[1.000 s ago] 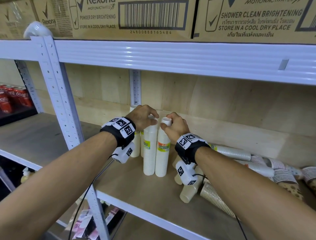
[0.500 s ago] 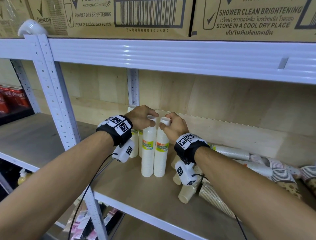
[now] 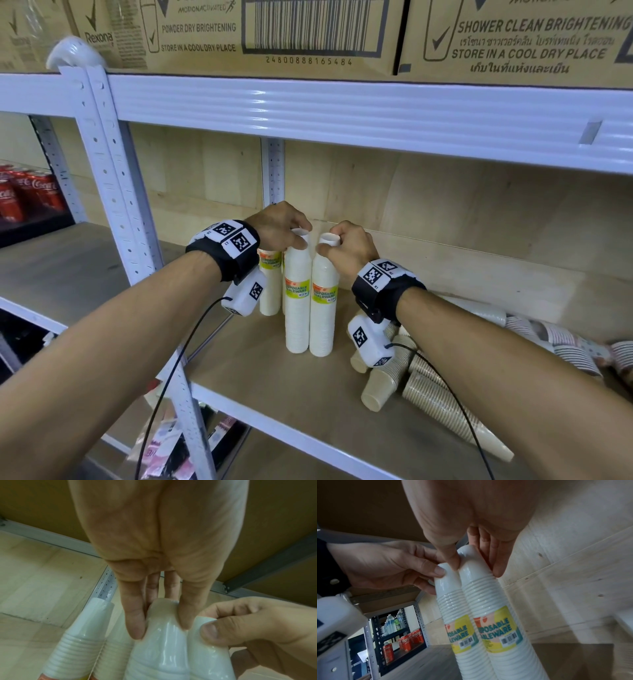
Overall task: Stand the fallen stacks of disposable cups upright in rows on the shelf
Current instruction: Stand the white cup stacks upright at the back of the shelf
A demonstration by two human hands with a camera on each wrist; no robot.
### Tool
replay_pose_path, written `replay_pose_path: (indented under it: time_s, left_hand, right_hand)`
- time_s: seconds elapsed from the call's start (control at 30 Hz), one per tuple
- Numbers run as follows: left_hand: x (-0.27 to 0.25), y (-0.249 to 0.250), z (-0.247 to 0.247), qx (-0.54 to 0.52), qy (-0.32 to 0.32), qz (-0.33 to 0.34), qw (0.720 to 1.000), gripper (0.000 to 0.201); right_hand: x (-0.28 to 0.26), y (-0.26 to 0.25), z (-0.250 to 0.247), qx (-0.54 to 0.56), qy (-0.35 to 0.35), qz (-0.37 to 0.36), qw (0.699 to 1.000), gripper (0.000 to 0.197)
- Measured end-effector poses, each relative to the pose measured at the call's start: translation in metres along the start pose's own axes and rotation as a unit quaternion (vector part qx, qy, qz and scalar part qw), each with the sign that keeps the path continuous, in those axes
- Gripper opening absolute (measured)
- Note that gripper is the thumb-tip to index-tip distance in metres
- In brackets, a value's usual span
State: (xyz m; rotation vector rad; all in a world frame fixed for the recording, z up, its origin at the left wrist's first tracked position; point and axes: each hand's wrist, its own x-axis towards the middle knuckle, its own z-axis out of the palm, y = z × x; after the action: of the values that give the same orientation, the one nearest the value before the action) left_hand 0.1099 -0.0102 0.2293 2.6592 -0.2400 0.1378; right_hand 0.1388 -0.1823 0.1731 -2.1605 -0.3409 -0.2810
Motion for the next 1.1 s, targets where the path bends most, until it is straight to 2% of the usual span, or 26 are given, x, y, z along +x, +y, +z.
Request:
replay_pose_path:
  time_s: [0.37,0.67,0.97,1.1]
  left_hand:
    - [-0.01,-0.029,-0.023,0.003,0.047,-0.043,0.998,0.04]
    - [-0.012,-0.052,-0.022,-0.009,0.065,-0.082,0.995,0.043]
    - [-0.011,-0.054,-0.022,-0.03,0.08,-0.071,0.994,0.042]
    - [-0.01,-0.045,-0.031,-0.031,0.086,-0.063,0.994,0.04]
  right_hand:
    - [0.017,-0.025,0.033,0.027,0.005,-0.022,0.999,0.033]
    - [0.019,-0.033,0.057,0.028,-0.003,-0.03,0.999,0.036]
    - [0.021,-0.032,0.059,0.026,-0.014,-0.032,0.999,0.037]
    - [0.021,-0.03,0.048,0.011,-0.029,-0.026,0.999,0.051]
